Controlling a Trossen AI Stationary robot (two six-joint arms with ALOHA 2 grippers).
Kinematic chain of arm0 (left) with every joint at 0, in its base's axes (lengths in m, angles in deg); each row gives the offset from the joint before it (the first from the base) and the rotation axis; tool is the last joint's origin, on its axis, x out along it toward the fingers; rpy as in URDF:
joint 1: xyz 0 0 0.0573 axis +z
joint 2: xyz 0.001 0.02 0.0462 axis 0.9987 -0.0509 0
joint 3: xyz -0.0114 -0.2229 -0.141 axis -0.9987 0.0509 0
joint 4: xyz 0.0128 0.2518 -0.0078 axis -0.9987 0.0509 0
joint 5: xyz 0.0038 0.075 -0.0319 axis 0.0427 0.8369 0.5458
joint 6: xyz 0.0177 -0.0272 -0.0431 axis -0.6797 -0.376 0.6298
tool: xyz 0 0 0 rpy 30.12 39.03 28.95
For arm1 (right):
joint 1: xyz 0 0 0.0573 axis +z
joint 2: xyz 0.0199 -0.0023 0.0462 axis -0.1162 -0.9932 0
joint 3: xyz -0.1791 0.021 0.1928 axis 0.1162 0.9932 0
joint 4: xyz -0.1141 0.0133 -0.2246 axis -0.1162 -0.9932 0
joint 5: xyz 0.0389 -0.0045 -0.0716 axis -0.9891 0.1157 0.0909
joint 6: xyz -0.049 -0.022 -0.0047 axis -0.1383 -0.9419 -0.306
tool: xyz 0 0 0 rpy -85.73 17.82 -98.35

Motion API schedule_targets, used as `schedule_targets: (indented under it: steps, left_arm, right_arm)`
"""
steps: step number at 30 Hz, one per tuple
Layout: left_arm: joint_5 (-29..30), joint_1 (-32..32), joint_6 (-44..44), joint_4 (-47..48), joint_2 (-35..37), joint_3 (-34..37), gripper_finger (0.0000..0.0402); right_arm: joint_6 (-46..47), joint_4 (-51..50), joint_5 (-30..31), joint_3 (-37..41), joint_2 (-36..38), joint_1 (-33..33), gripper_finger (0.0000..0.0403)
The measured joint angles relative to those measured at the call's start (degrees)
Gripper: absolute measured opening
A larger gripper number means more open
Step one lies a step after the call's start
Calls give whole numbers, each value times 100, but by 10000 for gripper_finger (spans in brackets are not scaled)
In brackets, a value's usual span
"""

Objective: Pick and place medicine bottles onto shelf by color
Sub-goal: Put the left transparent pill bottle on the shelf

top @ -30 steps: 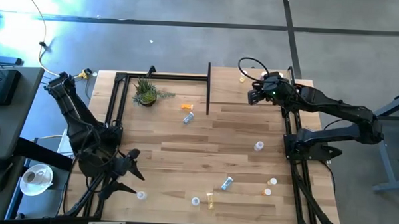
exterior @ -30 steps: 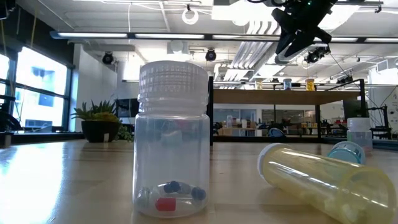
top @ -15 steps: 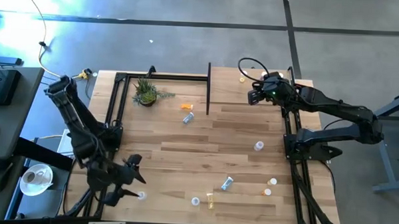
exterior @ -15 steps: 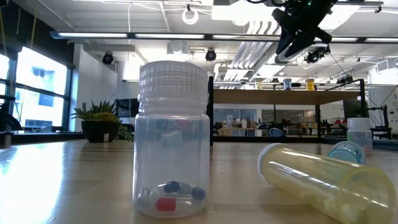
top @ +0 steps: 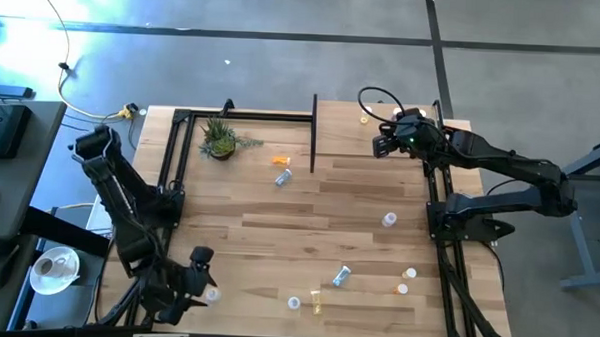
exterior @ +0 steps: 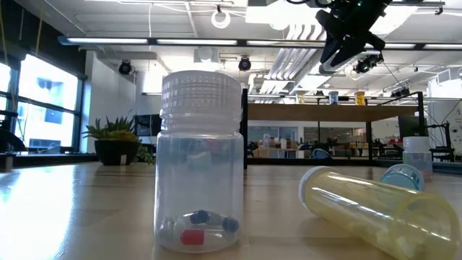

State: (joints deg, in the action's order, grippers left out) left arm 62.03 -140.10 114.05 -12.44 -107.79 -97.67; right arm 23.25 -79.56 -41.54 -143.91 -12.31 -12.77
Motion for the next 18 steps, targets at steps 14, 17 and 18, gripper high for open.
schedule_targets:
  steps: [14,17,18]
  left_arm:
    - [-86,-2,413,-7,-624,4,229]
    - [-88,-2,479,-2,-720,4,229]
    - [-99,-2,489,-2,-752,4,229]
  right_arm:
    - [0,0,4,0,-2,0,147]
    - [0,0,4,0,-2,-2,147]
    - [0,0,7,0,-2,-2,147]
